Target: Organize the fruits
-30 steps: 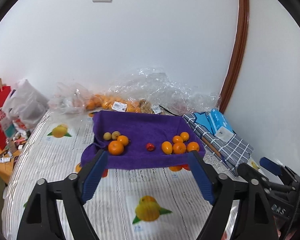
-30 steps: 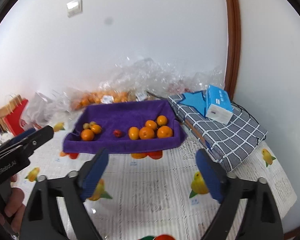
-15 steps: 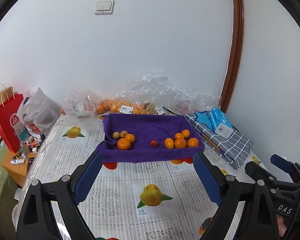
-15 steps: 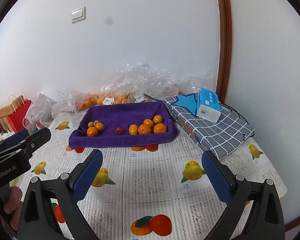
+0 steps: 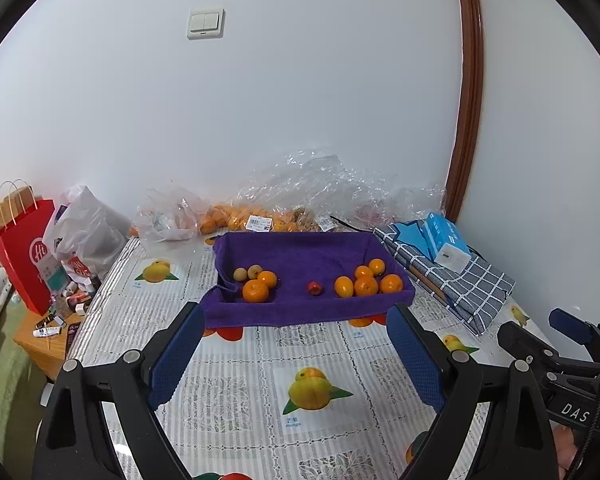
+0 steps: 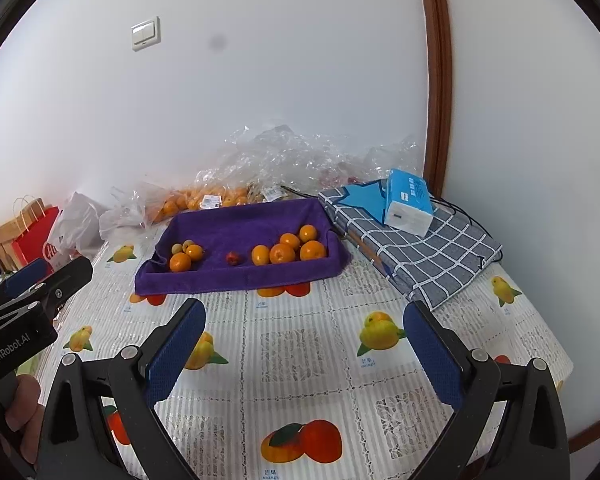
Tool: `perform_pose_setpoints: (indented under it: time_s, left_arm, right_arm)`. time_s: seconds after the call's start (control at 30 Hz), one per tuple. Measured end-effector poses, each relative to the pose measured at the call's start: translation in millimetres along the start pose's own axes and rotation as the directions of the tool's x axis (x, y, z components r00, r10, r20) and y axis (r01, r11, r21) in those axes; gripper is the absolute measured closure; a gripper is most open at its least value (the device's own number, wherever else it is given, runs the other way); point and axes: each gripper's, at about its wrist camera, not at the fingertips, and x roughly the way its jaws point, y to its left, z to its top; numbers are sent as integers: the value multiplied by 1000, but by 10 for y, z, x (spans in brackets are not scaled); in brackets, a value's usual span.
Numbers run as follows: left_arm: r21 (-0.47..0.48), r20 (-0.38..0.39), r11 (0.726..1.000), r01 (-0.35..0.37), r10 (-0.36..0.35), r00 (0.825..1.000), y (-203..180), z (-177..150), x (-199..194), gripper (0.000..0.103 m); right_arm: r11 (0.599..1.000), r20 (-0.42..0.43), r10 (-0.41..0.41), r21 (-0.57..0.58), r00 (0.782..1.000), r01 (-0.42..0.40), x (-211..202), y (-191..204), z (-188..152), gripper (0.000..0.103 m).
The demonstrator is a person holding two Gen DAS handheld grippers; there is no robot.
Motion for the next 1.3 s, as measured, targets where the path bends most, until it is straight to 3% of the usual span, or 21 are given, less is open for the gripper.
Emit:
perform_pose_setpoints:
  time_s: [1.3]
  left_arm:
    - [18, 9, 1000, -6, 5, 1000, 22, 25, -73, 11]
  right_arm:
    - [1000, 8, -11, 18, 1000, 11, -60, -28, 16, 5]
